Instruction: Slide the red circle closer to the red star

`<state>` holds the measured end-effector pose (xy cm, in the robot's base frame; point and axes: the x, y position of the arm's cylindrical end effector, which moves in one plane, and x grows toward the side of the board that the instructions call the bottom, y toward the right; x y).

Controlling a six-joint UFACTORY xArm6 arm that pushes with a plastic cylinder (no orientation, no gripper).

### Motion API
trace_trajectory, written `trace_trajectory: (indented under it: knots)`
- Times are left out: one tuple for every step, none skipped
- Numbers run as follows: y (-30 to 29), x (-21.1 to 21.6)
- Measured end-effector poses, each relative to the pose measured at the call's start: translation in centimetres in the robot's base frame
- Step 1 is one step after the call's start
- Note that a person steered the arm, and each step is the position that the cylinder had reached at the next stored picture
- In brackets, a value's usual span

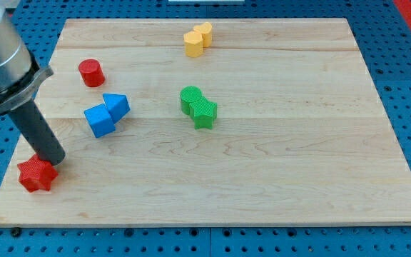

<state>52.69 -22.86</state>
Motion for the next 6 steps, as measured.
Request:
trace_trajectory:
  knots:
    - [-0.3, 1.3]
    - [-0.3, 1.5]
    - [-0.7, -2.5]
    - [-1.8, -8.1]
    - [-2.7, -13.6]
    - [-2.8, -18.7]
